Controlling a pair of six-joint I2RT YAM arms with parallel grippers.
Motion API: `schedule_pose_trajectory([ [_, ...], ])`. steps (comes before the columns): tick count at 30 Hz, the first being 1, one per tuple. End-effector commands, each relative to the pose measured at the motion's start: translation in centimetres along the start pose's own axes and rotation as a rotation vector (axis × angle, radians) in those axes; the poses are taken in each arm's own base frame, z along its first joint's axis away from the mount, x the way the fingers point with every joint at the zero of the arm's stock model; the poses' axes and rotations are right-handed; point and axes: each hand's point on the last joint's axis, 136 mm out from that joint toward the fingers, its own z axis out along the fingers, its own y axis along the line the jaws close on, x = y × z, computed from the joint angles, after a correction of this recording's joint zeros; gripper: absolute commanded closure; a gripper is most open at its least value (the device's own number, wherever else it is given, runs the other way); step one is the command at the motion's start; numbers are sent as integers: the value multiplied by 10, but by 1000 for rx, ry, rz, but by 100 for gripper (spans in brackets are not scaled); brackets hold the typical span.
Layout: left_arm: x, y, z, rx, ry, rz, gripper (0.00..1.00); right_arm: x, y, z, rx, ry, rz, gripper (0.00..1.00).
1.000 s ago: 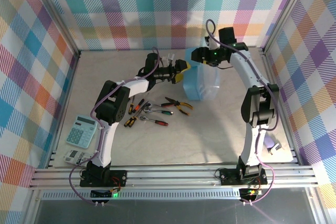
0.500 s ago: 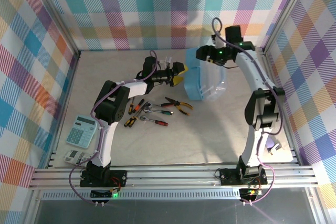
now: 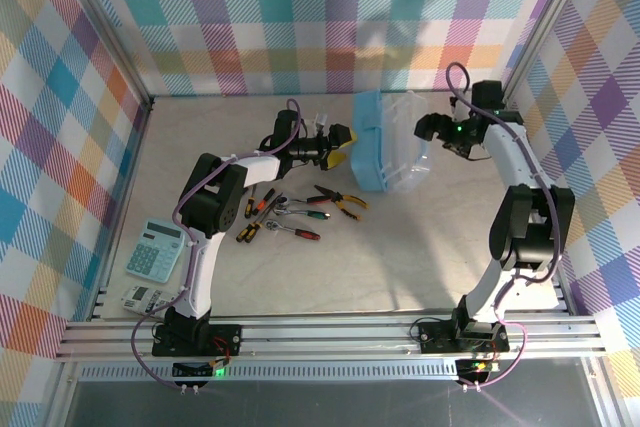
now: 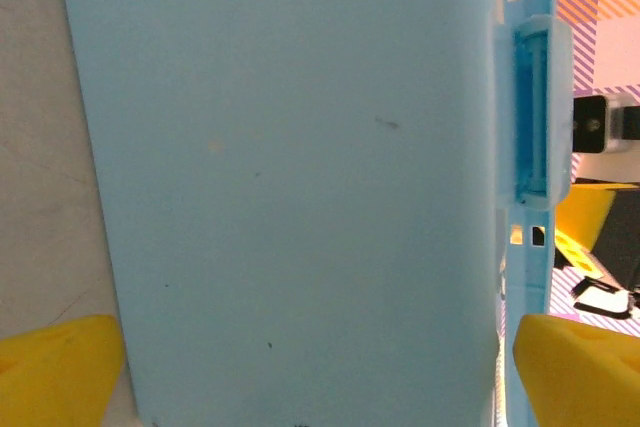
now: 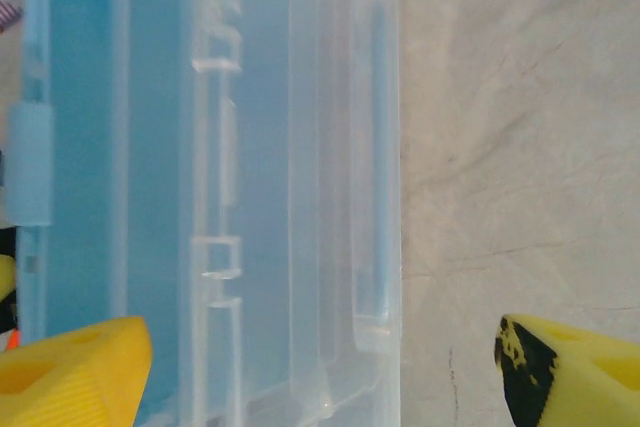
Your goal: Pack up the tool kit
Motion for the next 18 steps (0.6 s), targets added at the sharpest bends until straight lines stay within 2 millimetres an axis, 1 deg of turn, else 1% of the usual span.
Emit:
schedule_pose_trajectory([
  [1,-6,-24,-2,17,-1,69,0,-10,22,13,-181,-29,-36,11],
  [3,-4,-22,0,13,2,66,0,-8,34,20,-275,-20,-30,11],
  [6,-2,-19,2,5,7,62,0,-8,49,23,-375,-23,-44,12],
  [10,3,-11,6,-13,19,54,0,-5,67,25,-421,-8,-89,13],
  [16,9,4,8,-35,30,39,0,-8,109,18,-454,4,-174,14],
  [18,11,9,7,-41,31,33,0,-9,123,19,-461,16,-198,15],
])
